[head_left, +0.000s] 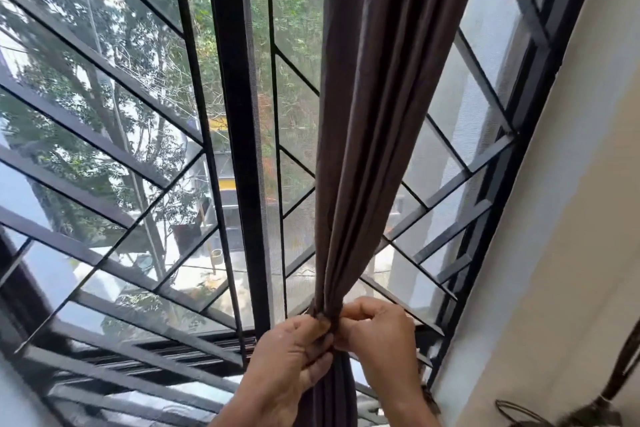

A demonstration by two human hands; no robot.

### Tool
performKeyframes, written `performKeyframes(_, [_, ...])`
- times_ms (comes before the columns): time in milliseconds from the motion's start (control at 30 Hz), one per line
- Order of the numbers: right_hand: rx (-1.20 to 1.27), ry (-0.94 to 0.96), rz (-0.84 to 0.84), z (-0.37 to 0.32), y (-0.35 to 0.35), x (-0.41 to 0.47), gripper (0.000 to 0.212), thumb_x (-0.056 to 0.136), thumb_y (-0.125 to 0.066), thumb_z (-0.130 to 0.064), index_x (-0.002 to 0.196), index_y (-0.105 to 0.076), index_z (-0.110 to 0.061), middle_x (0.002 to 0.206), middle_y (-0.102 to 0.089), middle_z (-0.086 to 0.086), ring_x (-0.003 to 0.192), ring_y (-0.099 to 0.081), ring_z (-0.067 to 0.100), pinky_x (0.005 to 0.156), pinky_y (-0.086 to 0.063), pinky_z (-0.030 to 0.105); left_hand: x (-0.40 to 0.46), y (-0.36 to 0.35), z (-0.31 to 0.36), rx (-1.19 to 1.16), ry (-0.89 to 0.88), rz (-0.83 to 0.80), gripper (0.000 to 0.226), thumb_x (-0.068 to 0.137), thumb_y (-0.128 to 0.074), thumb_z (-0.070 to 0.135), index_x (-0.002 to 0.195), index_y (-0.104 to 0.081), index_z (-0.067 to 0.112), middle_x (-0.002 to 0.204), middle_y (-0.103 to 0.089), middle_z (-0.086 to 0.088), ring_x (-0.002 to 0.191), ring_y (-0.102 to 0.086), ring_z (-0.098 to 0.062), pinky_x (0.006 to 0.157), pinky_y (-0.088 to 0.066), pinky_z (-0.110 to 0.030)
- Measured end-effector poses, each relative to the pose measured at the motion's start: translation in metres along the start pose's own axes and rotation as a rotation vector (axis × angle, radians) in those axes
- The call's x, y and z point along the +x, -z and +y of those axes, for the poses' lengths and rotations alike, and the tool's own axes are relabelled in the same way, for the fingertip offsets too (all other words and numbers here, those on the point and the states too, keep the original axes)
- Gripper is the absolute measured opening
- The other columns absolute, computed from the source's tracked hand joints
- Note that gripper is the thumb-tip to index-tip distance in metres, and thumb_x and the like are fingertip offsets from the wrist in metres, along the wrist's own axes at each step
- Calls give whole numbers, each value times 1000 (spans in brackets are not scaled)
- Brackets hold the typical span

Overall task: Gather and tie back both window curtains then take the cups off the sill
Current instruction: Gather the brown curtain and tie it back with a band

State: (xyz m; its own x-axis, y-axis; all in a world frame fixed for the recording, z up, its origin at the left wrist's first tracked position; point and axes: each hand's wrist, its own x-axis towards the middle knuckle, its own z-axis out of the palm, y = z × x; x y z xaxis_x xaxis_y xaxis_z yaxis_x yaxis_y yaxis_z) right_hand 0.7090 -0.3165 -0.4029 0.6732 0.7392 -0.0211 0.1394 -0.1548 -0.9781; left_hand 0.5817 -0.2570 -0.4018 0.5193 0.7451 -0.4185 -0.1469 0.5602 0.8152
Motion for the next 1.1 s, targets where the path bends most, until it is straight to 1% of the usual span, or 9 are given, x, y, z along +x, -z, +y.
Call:
performKeyframes(100, [132,-2,27,2,0,3,17,69,-93,-13,79,-80,-14,76,-82,10,76,-83,30,79,-70,51,-1,1,-1,64,-87,-6,18,69,-89,28,81,-82,15,87,-80,-8,78,-76,-9,76,-54,-31])
performKeyframes(200, [389,-69,-59,-1,5,3,21,80,-85,4,96,-77,-5,92,-79,26,85,-82,33,90,-68,52,-3,1,-5,75,-174,27,32,67,-91,30,90,-84,10,100,-84,-13,92,-79,-14,82,-54,-33])
performKeyframes(300, [501,-96,-105,-9,8,0,44,74,-85,2,114,-67,-4,91,-78,15,84,-81,26,87,-67,46,-4,1,-8,51,-243,54,40,66,-94,31,90,-80,2,96,-82,-23,87,-72,-21,87,-50,-36])
performKeyframes(467, [474,-104,-70,-10,3,4,53,81,-84,11,121,-58,-11,93,-80,18,84,-82,29,81,-66,41,-6,-3,-7,111,-312,45,9,78,-89,14,73,-83,11,82,-82,-13,75,-76,-13,82,-54,-29])
performKeyframes(533, [523,-108,-74,-8,1,7,60,77,-90,7,123,-56,-12,94,-79,17,85,-83,31,84,-66,44,-7,-2,-5,128,-310,22,1,83,-86,11,82,-86,10,91,-85,-13,85,-81,-15,86,-56,-29])
performKeyframes(633, [638,-99,-78,-5,-3,8,72,68,-92,-1,127,-53,-12,90,-75,9,86,-80,28,87,-64,43,-1,2,-3,19,-235,4,16,89,-82,13,103,-83,7,109,-84,-15,106,-80,-23,98,-57,-36])
performKeyframes(800, [879,-128,-134,8,-5,17,85,69,-78,5,145,-44,-12,116,-62,16,107,-66,38,91,-53,49,5,-7,1,-248,-91,-81,26,90,-71,7,113,-77,-4,114,-81,-23,95,-78,-24,97,-64,-35])
performKeyframes(933, [936,-132,-264,11,2,25,84,71,-71,13,145,-42,-16,123,-60,20,105,-69,38,85,-57,46,4,-2,2,-279,-53,-148,34,94,-72,2,126,-71,-10,124,-77,-25,114,-71,-31,114,-53,-41])
performKeyframes(1100, [900,-101,-318,7,6,26,80,69,-71,17,141,-46,-9,122,-61,22,98,-72,39,84,-57,48,10,4,-4,-182,-88,-140,36,81,-84,7,113,-76,-8,107,-79,-22,91,-79,-22,88,-67,-30])
